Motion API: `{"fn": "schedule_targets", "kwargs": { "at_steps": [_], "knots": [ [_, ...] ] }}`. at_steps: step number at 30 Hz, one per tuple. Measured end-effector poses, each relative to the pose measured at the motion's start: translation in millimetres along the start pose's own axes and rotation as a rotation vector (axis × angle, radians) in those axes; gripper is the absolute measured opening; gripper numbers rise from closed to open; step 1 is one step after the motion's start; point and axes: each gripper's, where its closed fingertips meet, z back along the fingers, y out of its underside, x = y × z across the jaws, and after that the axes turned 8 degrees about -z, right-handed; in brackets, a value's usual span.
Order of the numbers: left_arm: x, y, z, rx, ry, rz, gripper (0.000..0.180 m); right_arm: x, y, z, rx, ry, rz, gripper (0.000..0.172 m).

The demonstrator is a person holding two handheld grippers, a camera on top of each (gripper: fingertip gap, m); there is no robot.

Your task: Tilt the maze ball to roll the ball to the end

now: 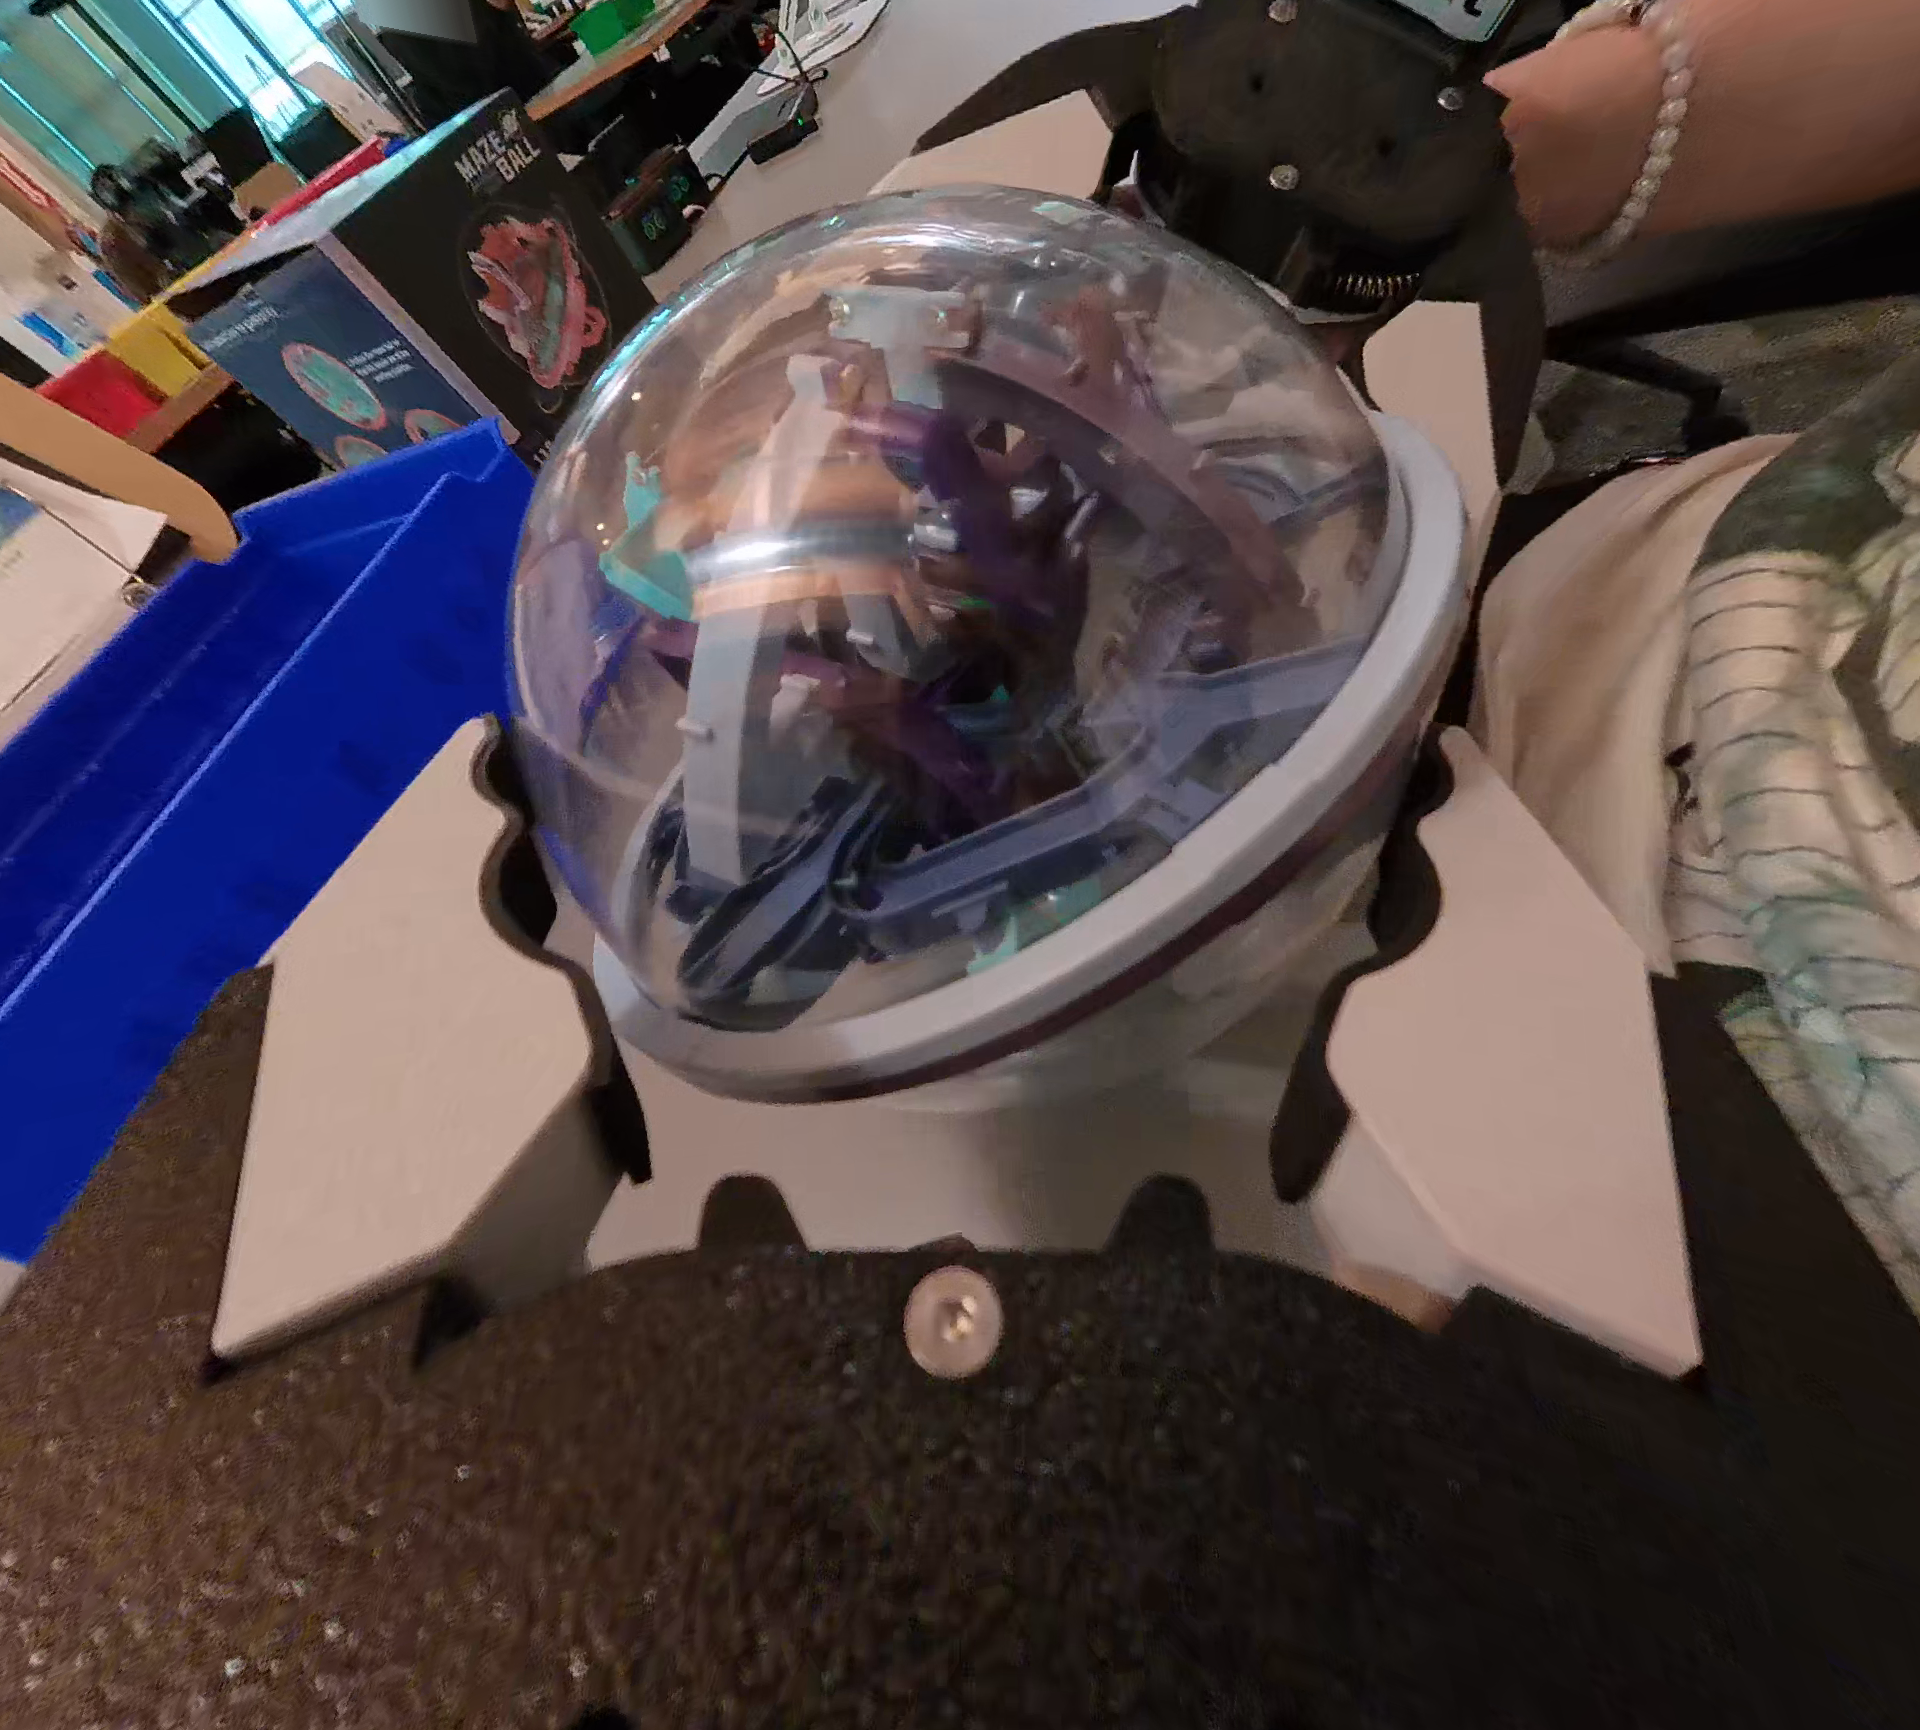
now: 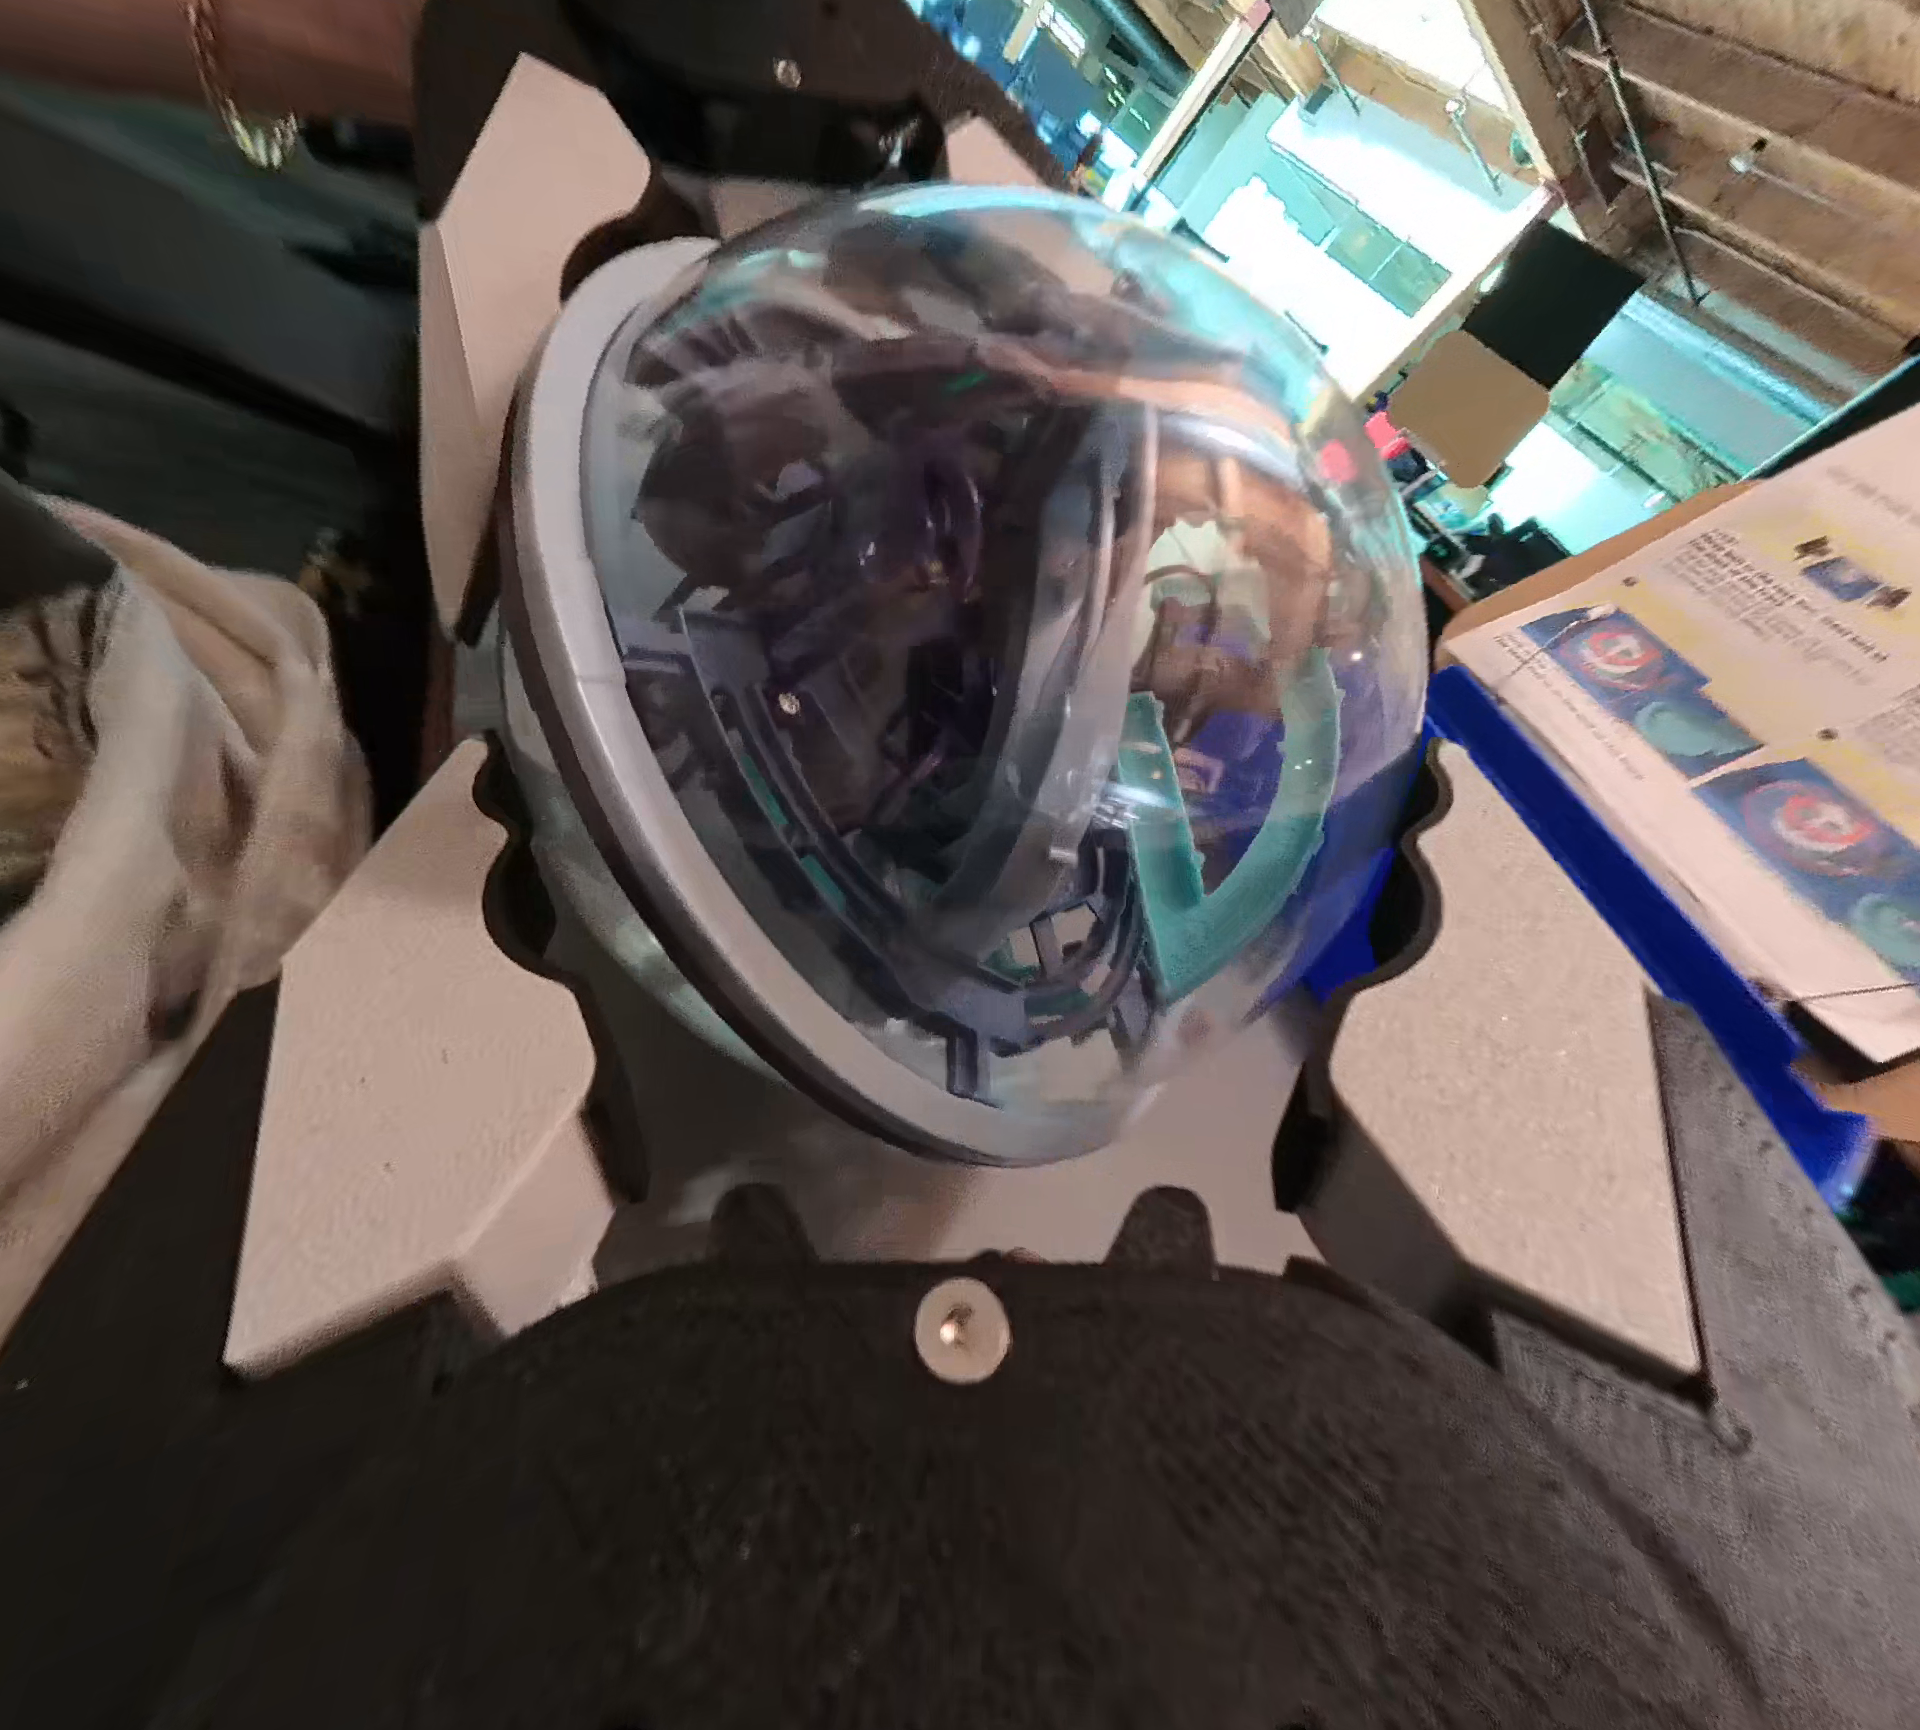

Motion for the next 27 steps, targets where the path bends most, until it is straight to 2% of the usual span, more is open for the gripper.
{"fn": "schedule_targets", "kwargs": {
  "at_steps": [1,8,16,27],
  "knots": [
    [-0.2,0.1,0.1,-0.003,-0.002,-0.004,0.156,-0.2,1.1,-0.1,0.009,0.001,0.017,0.158],
    [0.6,1.2,-0.3,-0.020,-0.045,-0.071,0.155,-1.2,-2.3,-0.3,-0.019,-0.034,-0.070,0.158],
    [0.4,1.7,-2.5,-0.032,-0.060,-0.131,0.156,-2.2,1.2,1.2,0.006,-0.043,-0.079,0.158],
    [7.6,19.5,-0.3,0.056,-0.145,-0.289,0.155,-1.6,-2.3,-2.1,0.017,-0.010,0.140,0.157]
  ]
}}
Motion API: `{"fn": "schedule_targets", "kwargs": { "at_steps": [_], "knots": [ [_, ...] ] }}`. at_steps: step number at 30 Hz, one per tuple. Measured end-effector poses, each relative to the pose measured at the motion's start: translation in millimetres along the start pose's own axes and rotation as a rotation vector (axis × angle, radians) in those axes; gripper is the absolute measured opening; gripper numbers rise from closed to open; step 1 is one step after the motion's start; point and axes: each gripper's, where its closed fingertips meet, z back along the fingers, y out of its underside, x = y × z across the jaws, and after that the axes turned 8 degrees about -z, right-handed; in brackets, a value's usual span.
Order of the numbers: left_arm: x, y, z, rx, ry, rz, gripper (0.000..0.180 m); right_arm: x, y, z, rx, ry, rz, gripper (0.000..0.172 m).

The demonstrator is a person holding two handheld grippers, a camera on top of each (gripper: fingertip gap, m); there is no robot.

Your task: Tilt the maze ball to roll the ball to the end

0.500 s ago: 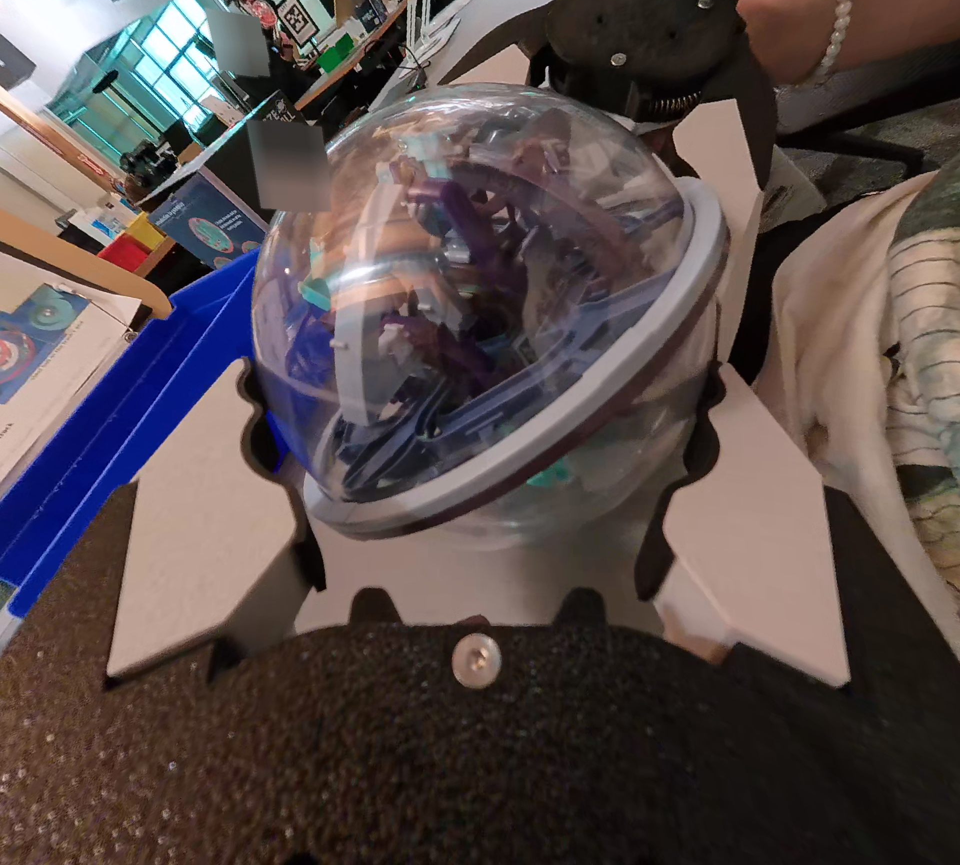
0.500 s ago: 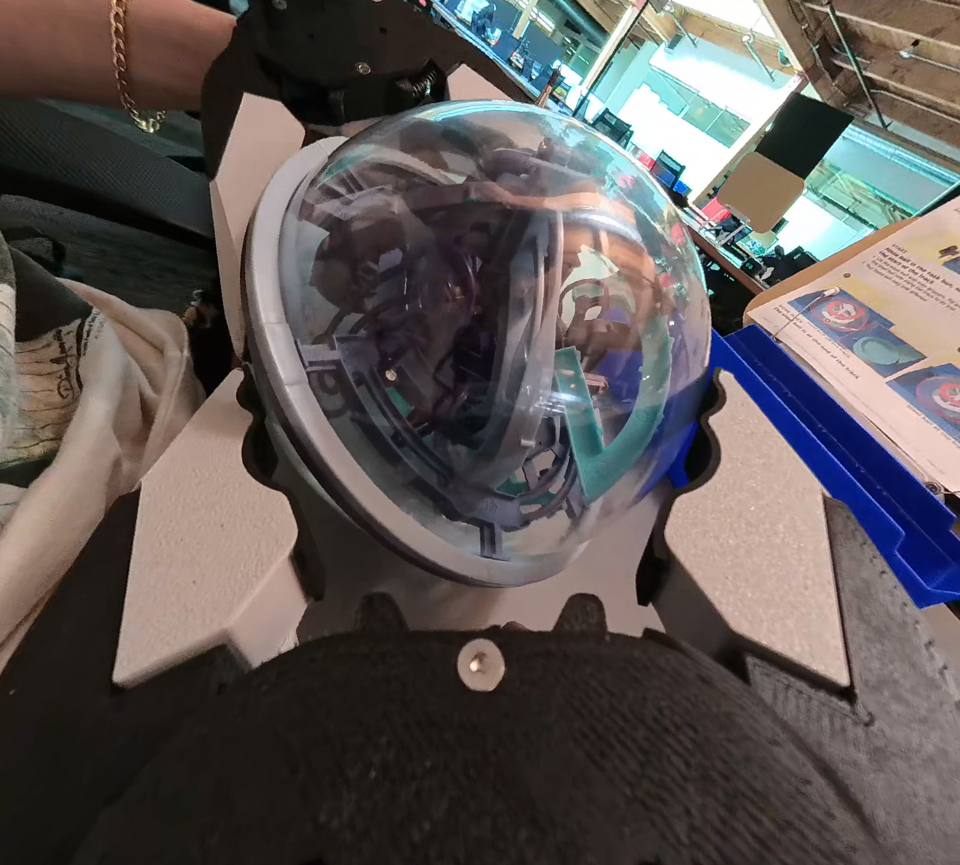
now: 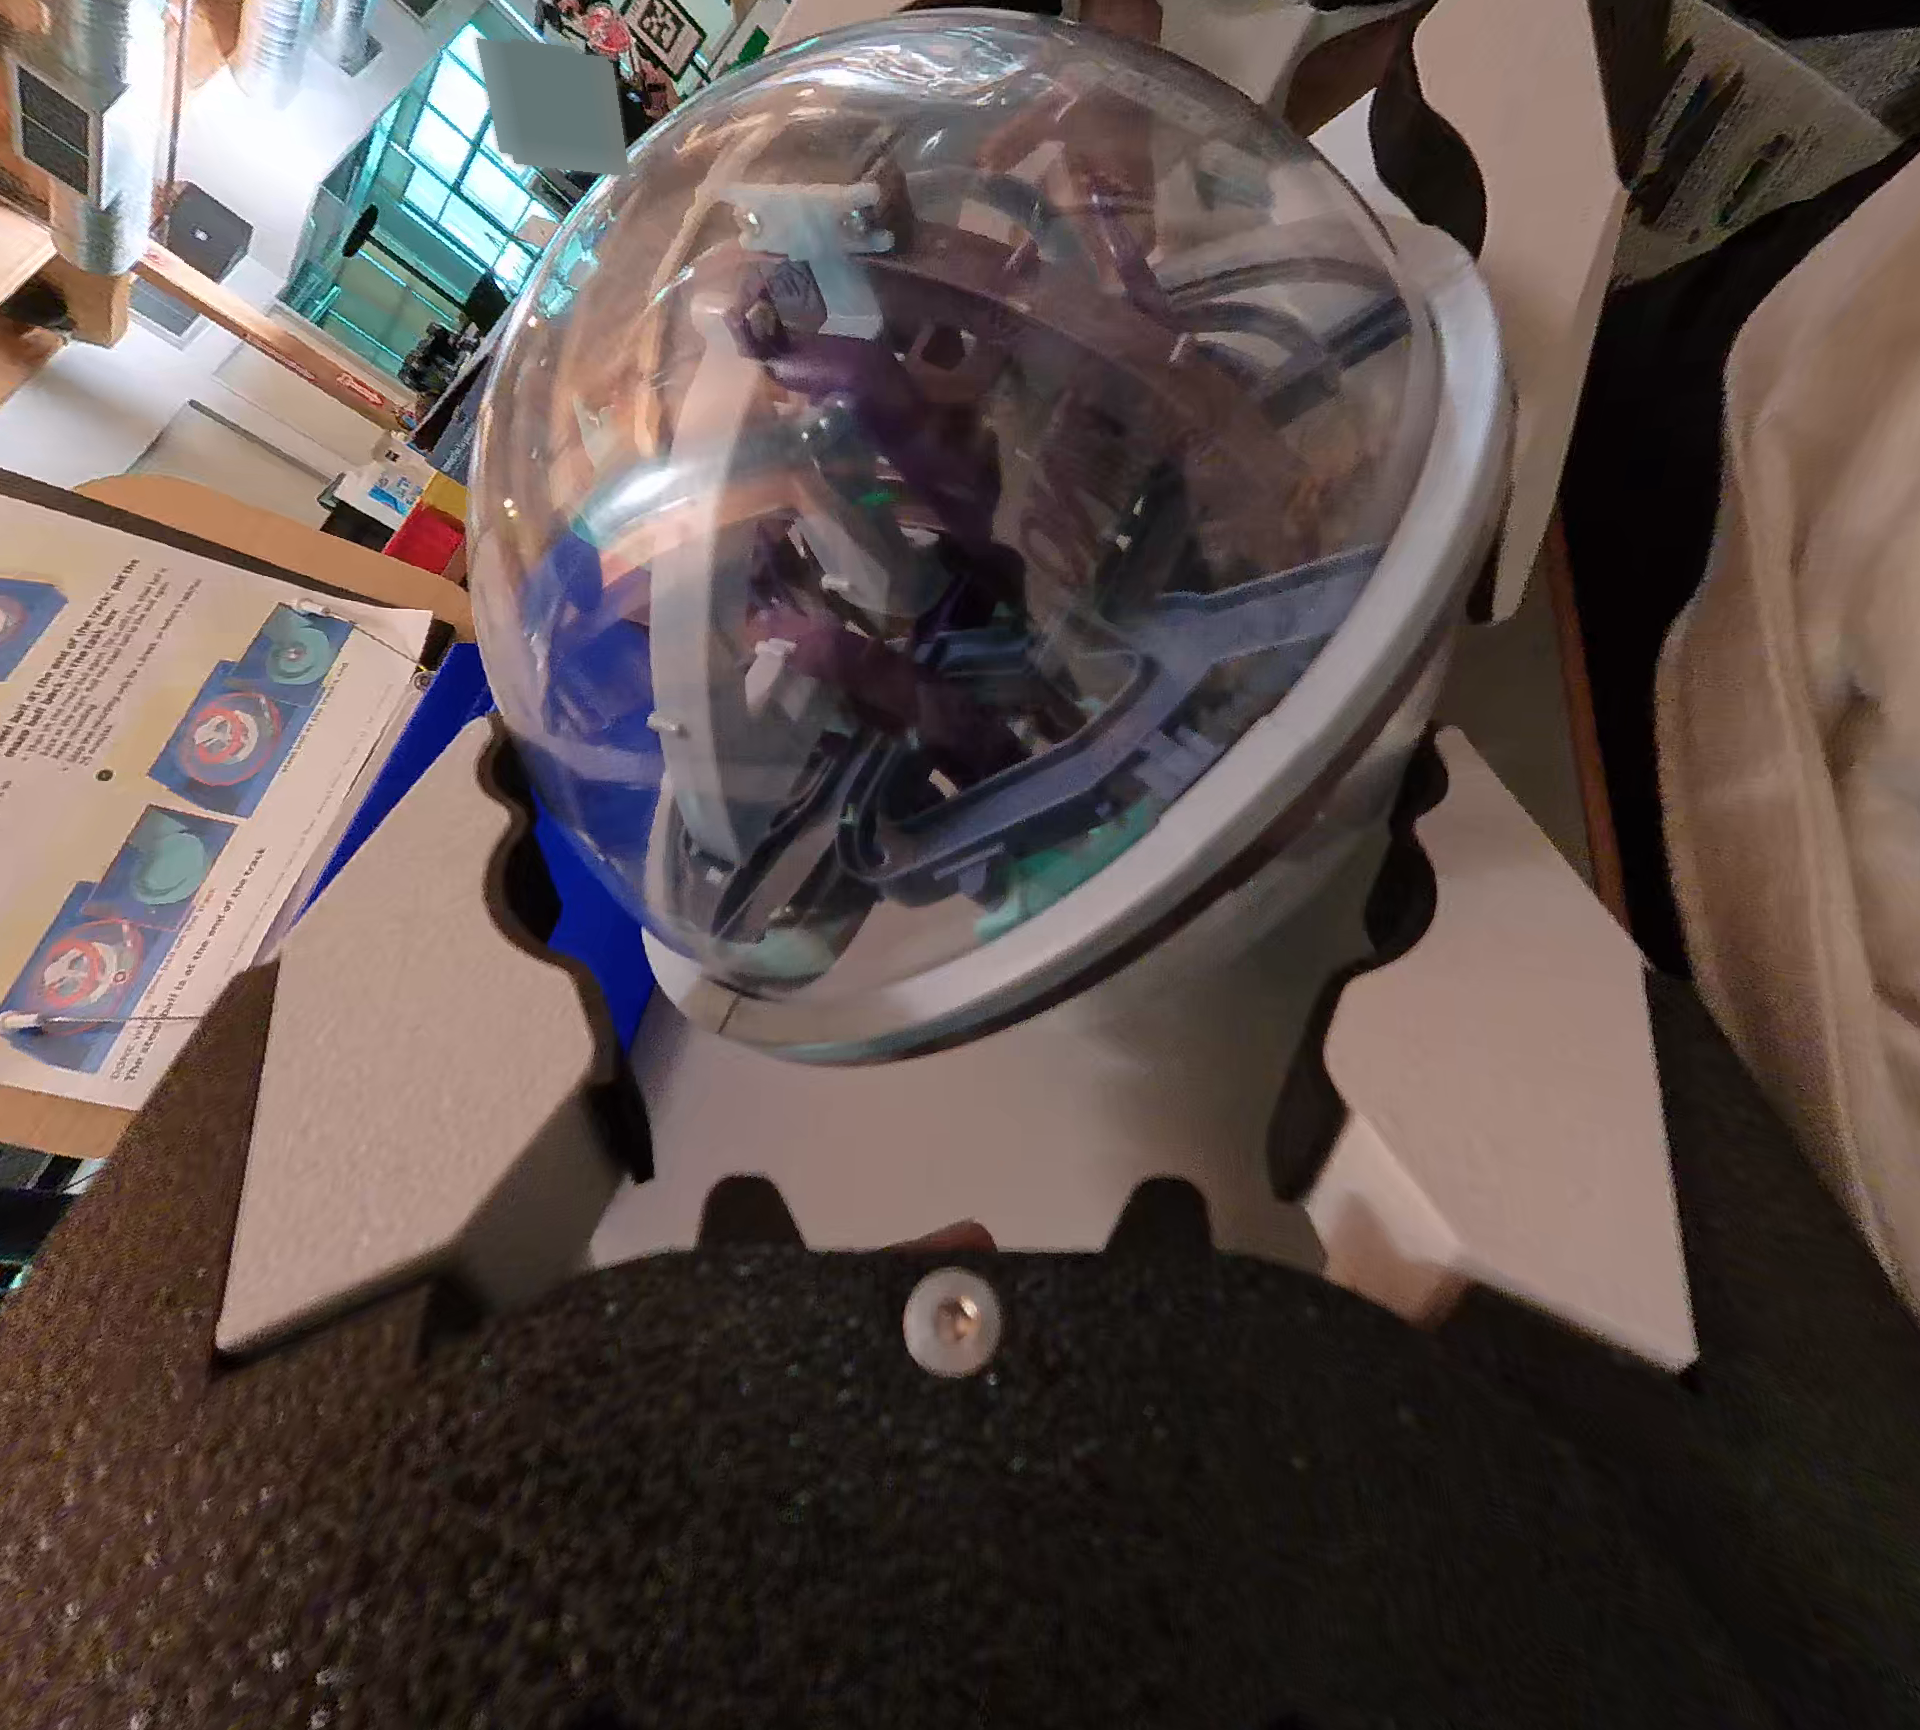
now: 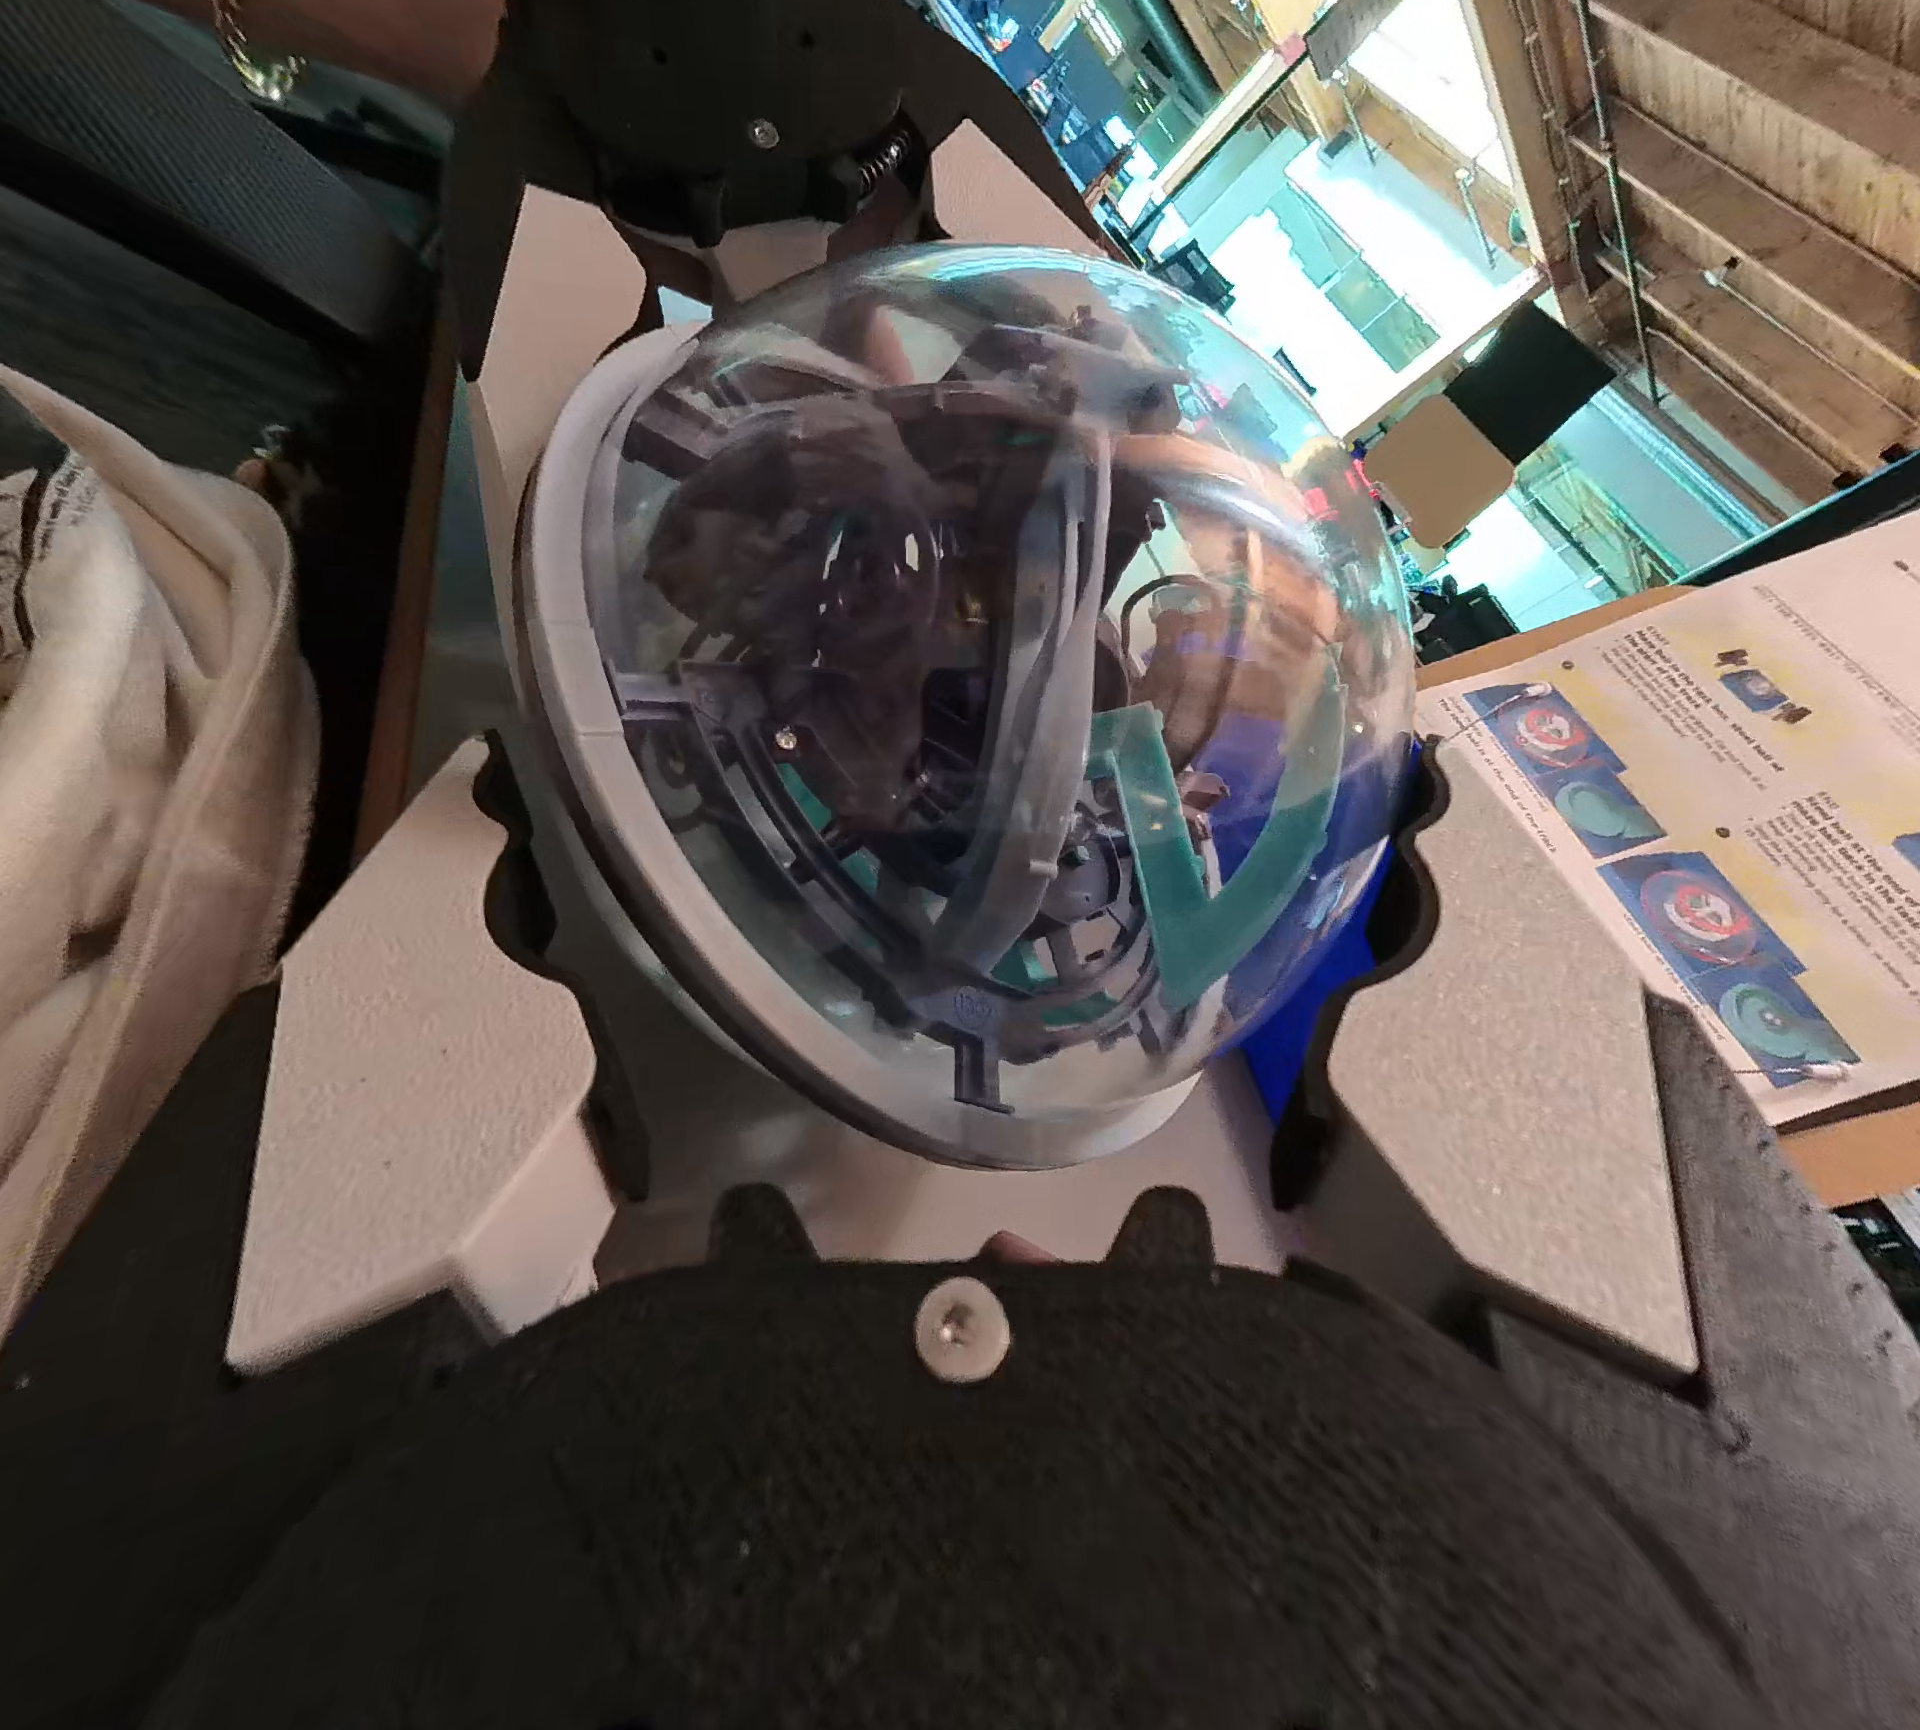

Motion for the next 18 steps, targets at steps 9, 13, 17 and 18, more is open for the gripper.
{"fn": "schedule_targets", "kwargs": {
  "at_steps": [9,13,17,18],
  "knots": [
    [0.9,-0.8,0.0,-0.014,-0.020,-0.001,0.154,-3.7,-2.4,1.8,-0.036,-0.047,-0.192,0.154],
    [0.6,6.4,0.7,0.020,-0.030,-0.033,0.151,-5.0,3.3,2.9,-0.029,-0.055,-0.262,0.155],
    [0.1,9.2,0.6,0.035,-0.035,-0.040,0.149,-4.5,9.0,2.1,-0.015,-0.064,-0.304,0.158],
    [0.1,9.2,0.5,0.037,-0.035,-0.037,0.149,-4.5,9.5,2.2,-0.010,-0.067,-0.304,0.158]
  ]
}}
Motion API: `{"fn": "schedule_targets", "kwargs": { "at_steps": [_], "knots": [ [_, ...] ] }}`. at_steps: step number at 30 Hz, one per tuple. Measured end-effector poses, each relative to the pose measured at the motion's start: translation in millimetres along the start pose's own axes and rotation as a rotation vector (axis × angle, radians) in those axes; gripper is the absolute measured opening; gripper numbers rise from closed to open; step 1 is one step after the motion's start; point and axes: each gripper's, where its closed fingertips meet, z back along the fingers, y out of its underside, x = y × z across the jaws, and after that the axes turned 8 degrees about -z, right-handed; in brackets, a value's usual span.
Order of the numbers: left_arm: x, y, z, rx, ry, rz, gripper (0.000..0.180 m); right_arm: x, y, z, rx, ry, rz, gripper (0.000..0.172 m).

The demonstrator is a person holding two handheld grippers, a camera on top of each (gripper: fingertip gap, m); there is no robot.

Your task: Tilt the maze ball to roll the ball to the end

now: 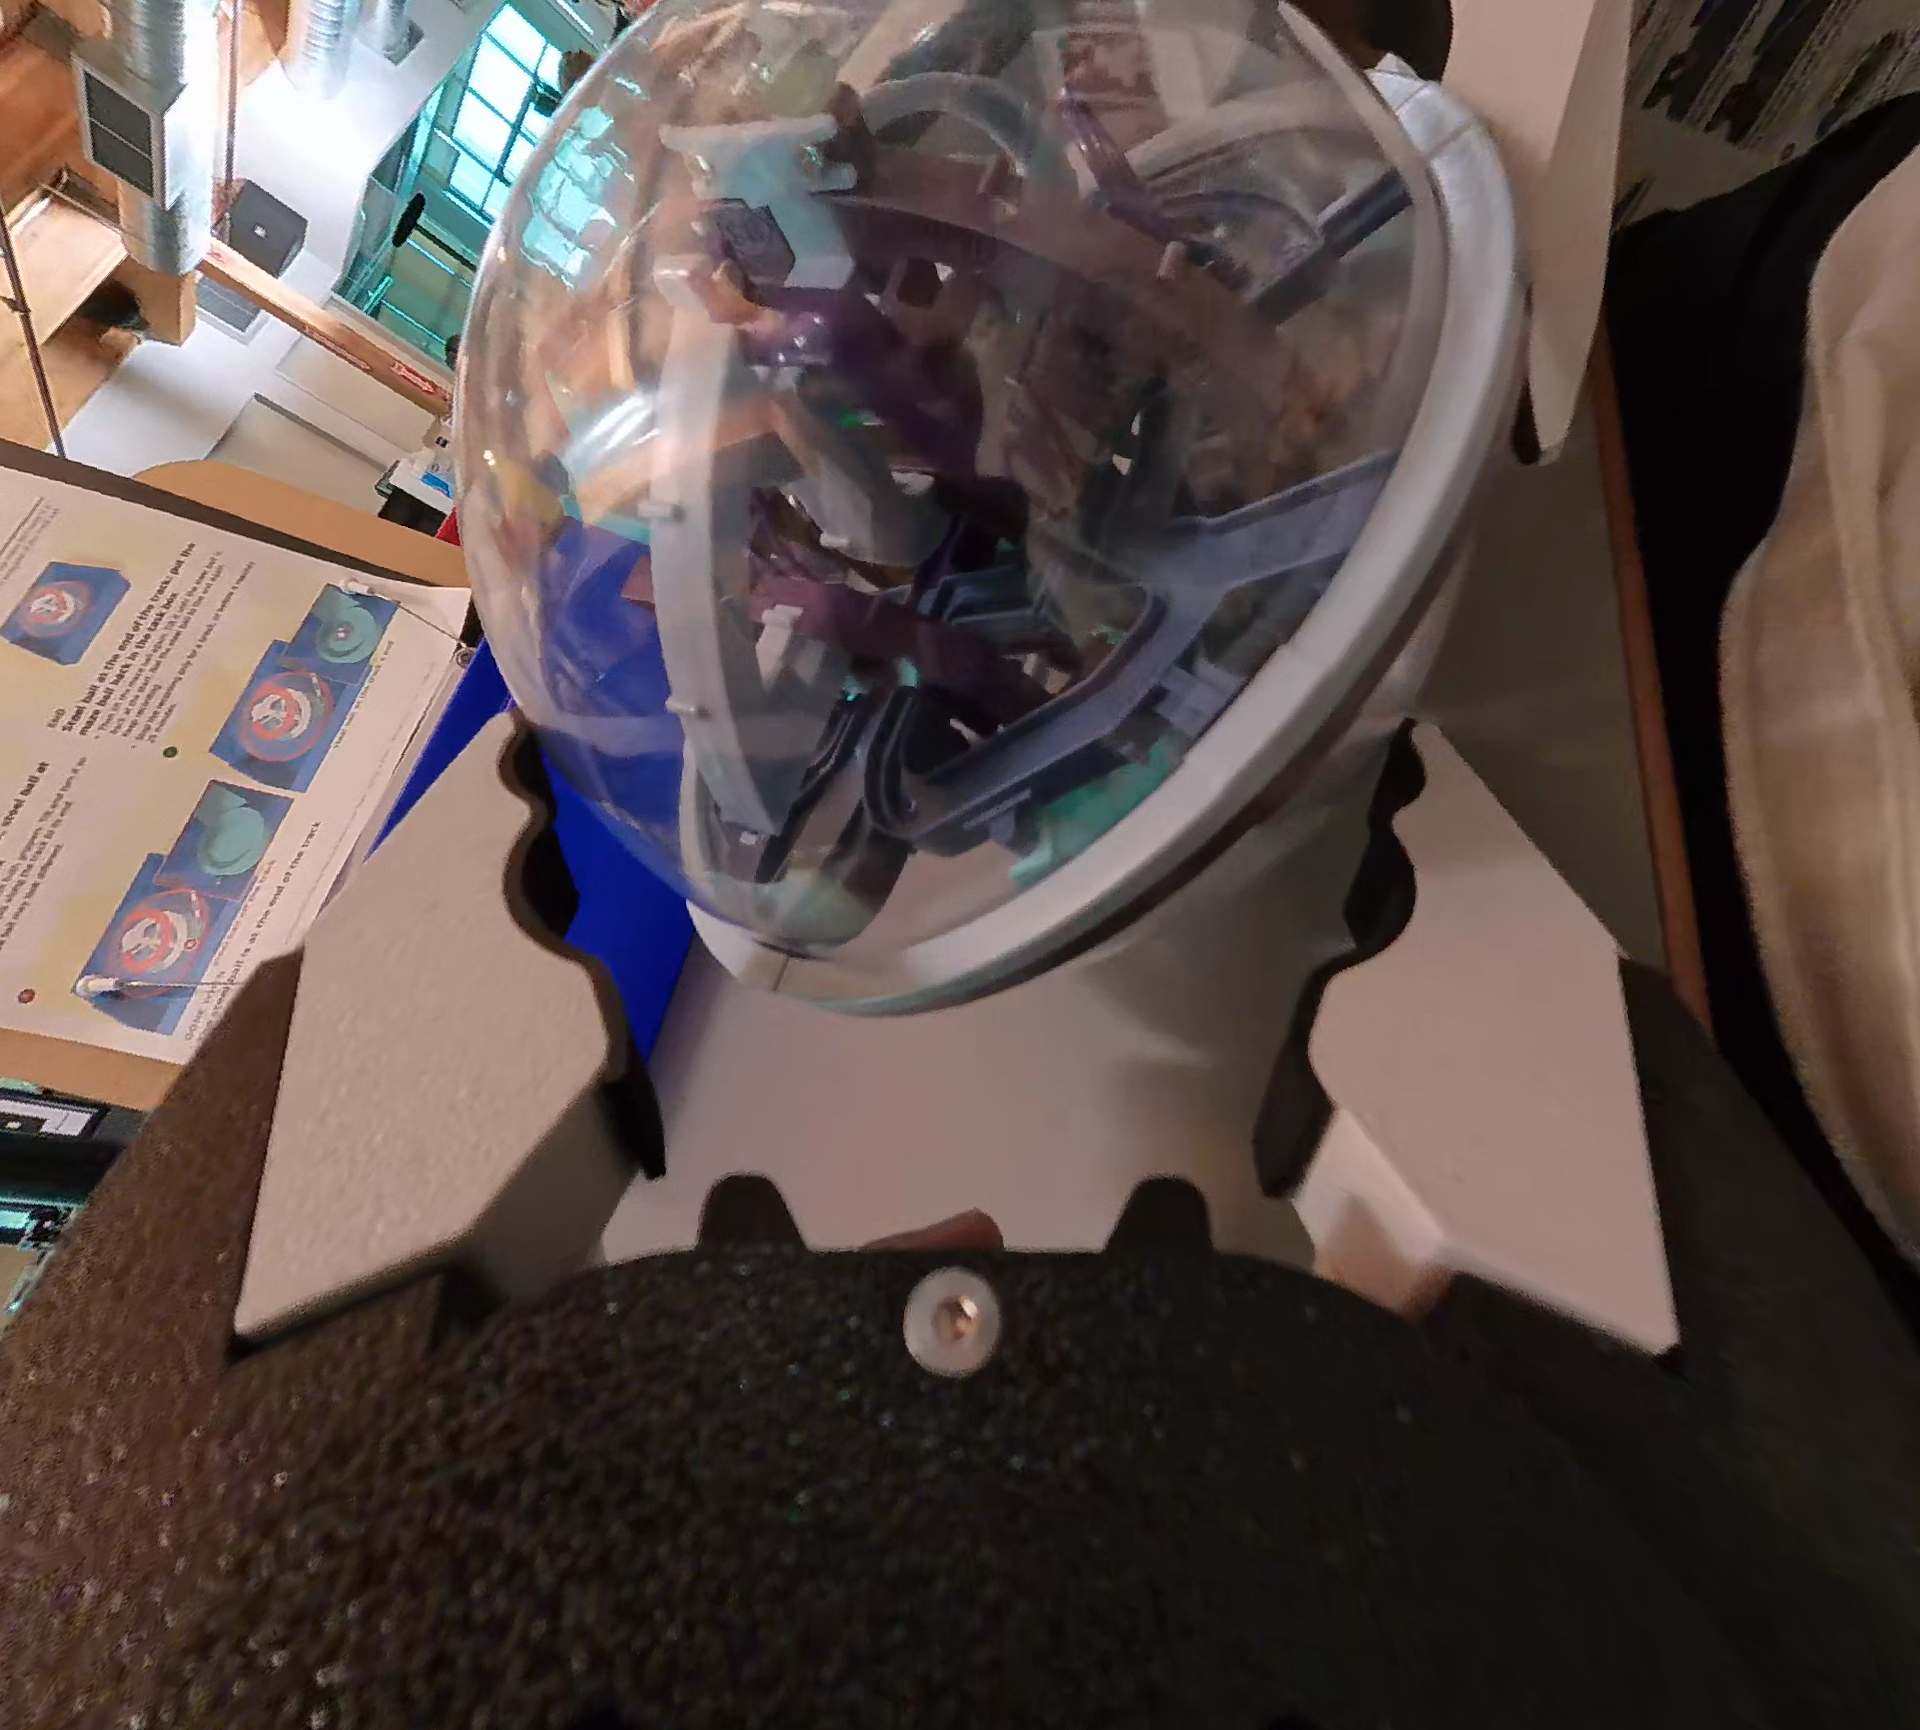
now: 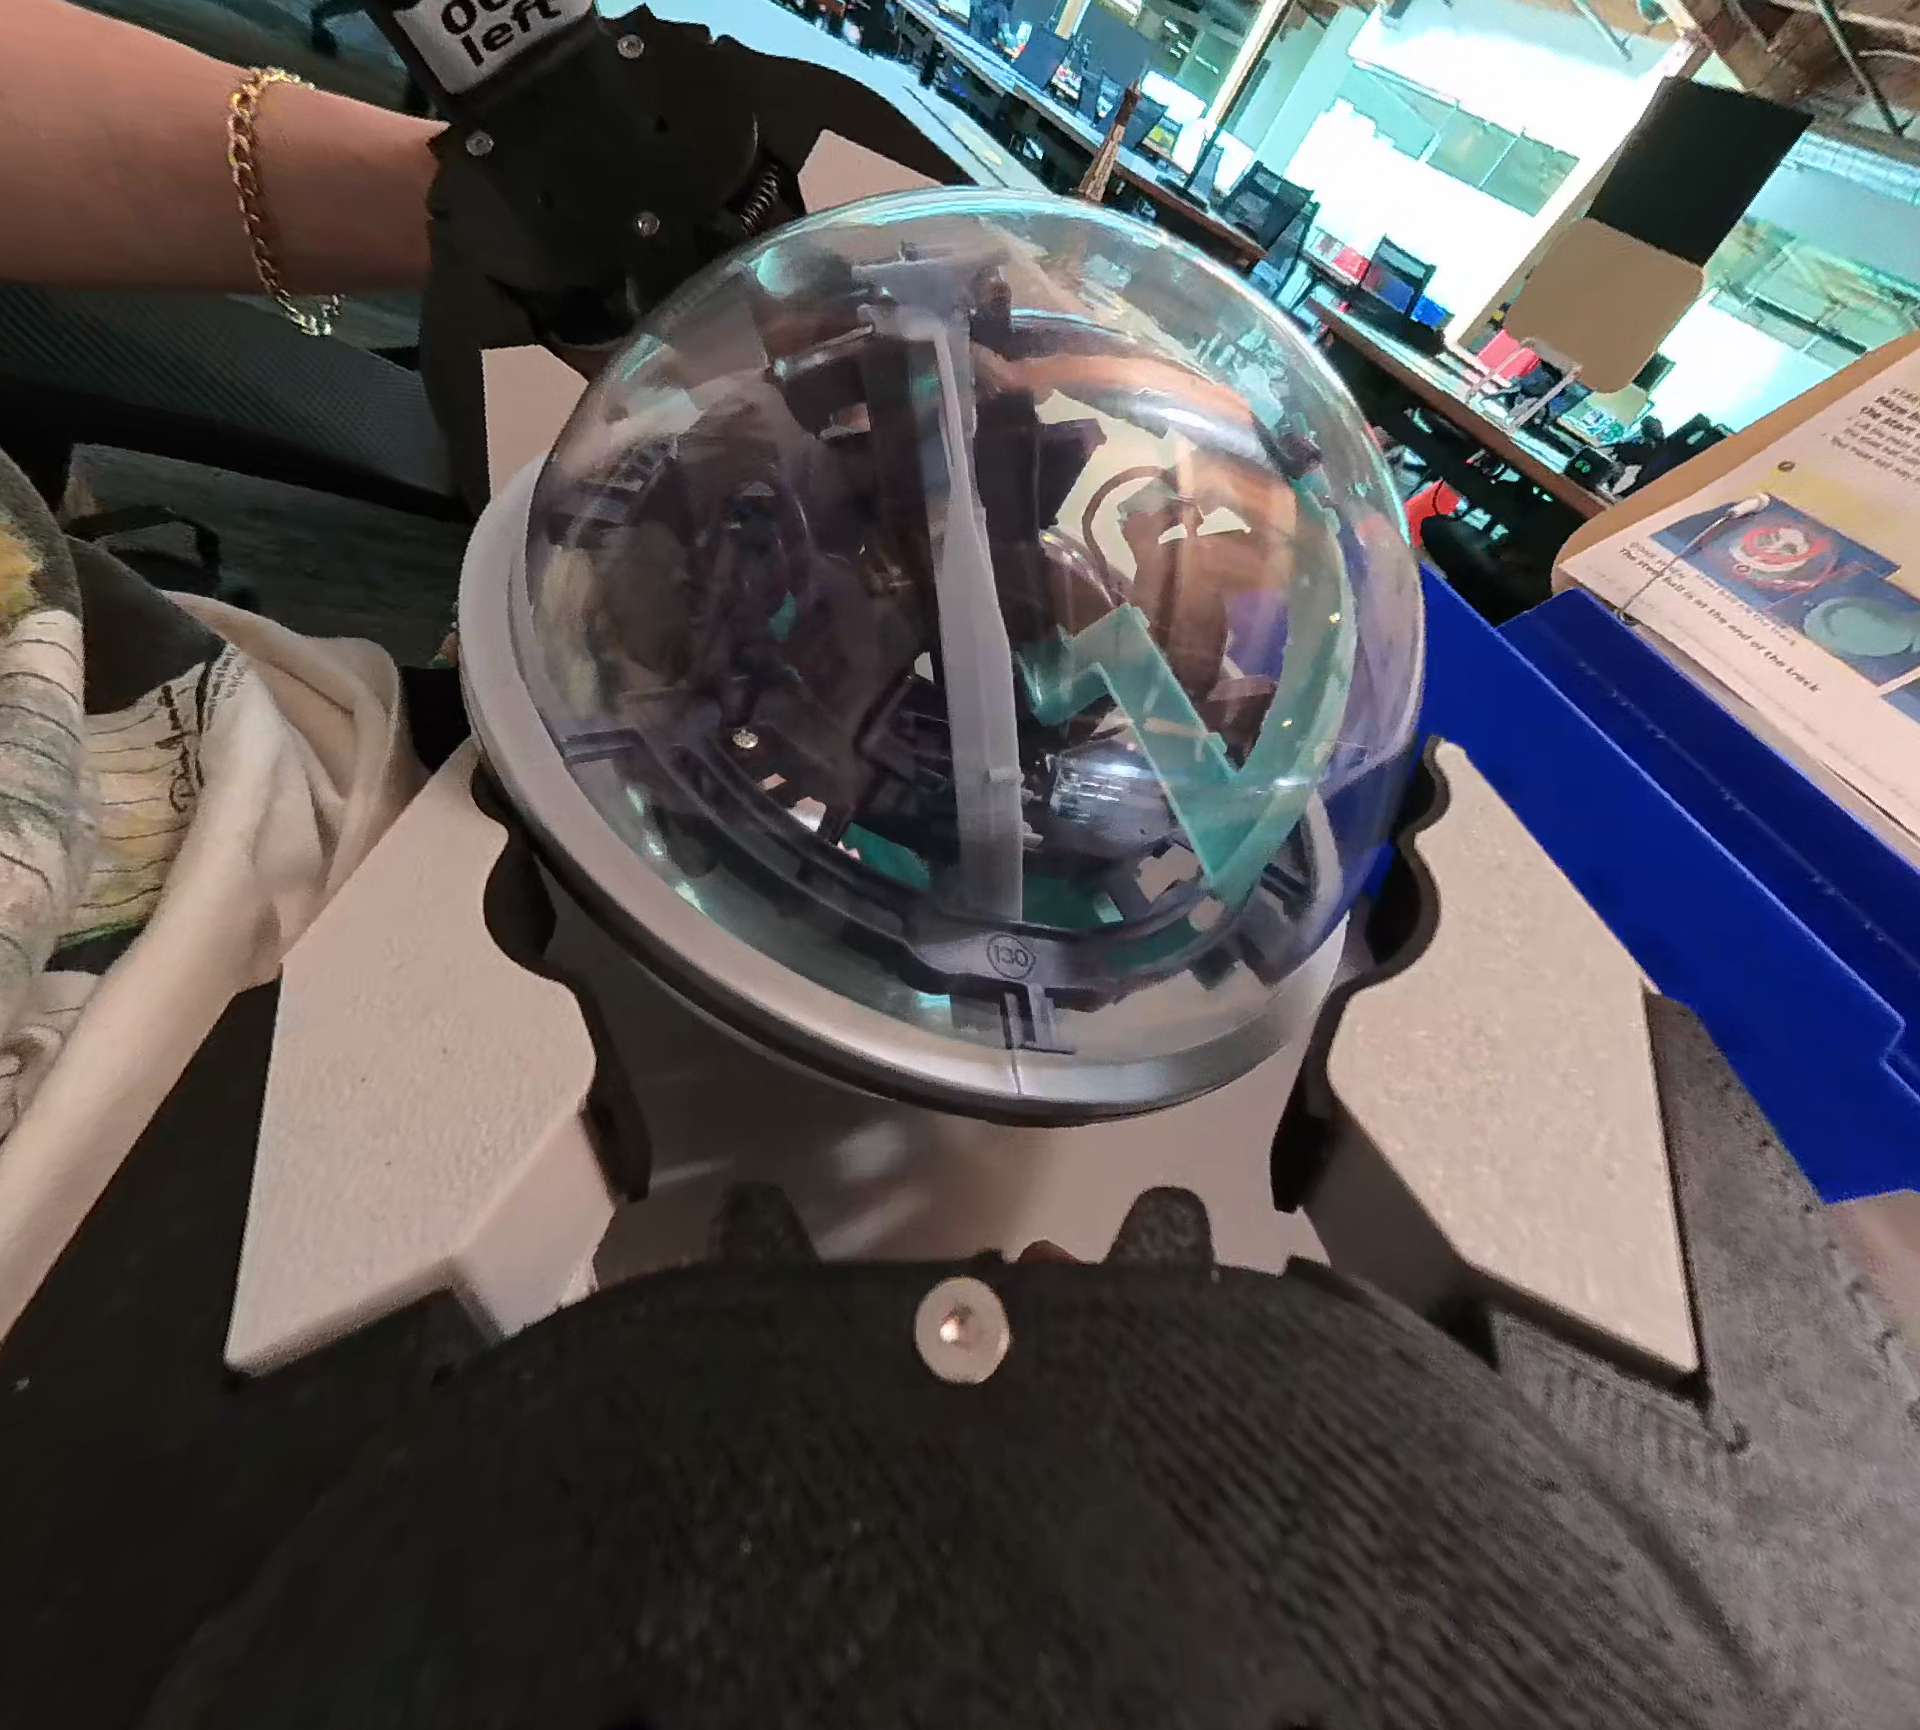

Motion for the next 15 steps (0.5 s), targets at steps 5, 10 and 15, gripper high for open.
{"fn": "schedule_targets", "kwargs": {
  "at_steps": [5,10,15],
  "knots": [
    [-3.8,-12.0,0.4,-0.059,0.070,0.222,0.150,-2.1,10.6,0.5,0.063,-0.014,0.030,0.157],
    [-8.0,-23.5,3.9,-0.132,0.204,0.582,0.156,3.8,27.0,0.1,0.143,-0.033,0.053,0.157],
    [-6.7,-24.5,-0.6,-0.121,0.145,0.525,0.157,-2.2,31.7,0.4,0.164,0.013,0.106,0.157]
  ]
}}
